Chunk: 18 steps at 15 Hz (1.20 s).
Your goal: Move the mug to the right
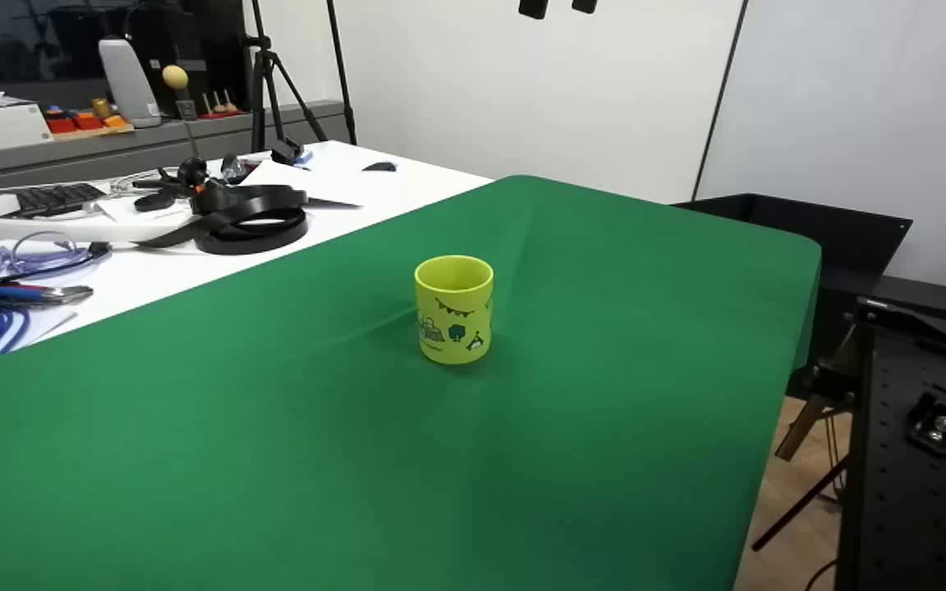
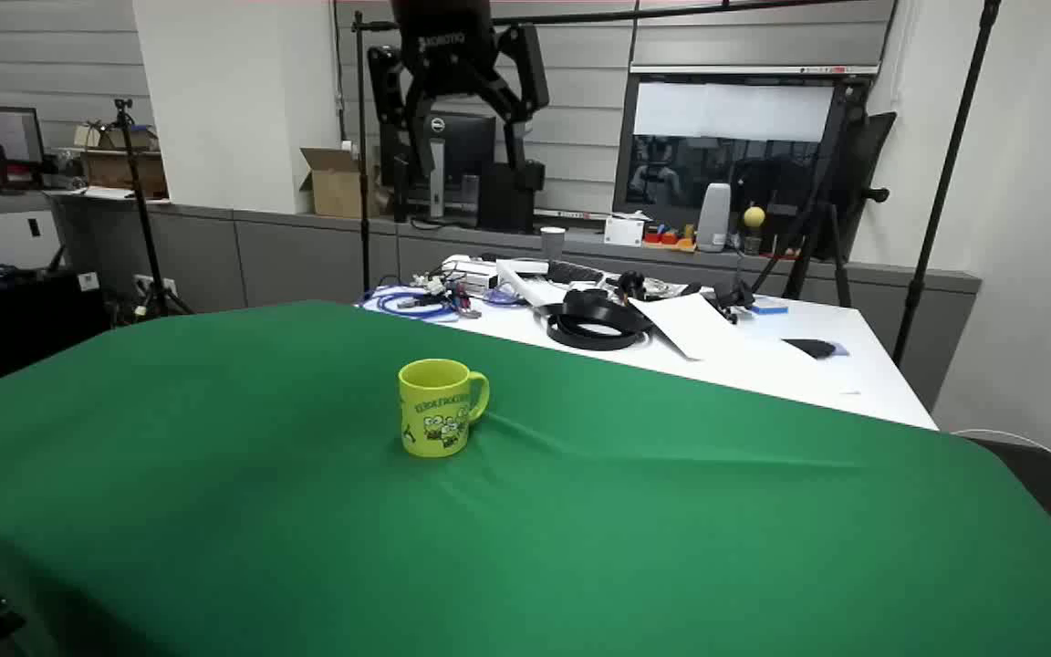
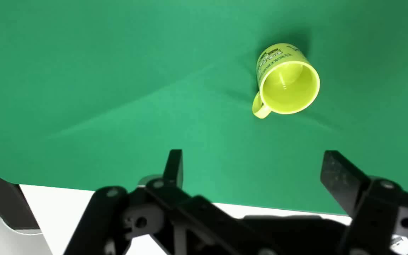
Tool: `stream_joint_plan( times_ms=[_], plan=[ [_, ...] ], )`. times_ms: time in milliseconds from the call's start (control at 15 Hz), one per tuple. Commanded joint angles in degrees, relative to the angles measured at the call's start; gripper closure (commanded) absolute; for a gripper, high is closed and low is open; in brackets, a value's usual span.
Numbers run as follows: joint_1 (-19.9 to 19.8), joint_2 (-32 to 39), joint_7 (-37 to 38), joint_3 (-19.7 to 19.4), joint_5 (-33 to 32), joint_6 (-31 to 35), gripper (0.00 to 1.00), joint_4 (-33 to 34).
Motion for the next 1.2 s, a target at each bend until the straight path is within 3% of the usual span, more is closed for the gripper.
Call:
stream_joint_plan(
  times_ms=[0, 667, 1133],
  plan=[
    [0.0, 0.0, 0.0, 0.0, 0.0, -0.1, 0.00, 0.1],
    [0.0, 0.0, 0.0, 0.0, 0.0, -0.1, 0.00, 0.1],
    [1.4, 10.0, 2.4, 3.1, -1.9, 1.6, 0.00, 1.8]
  ],
)
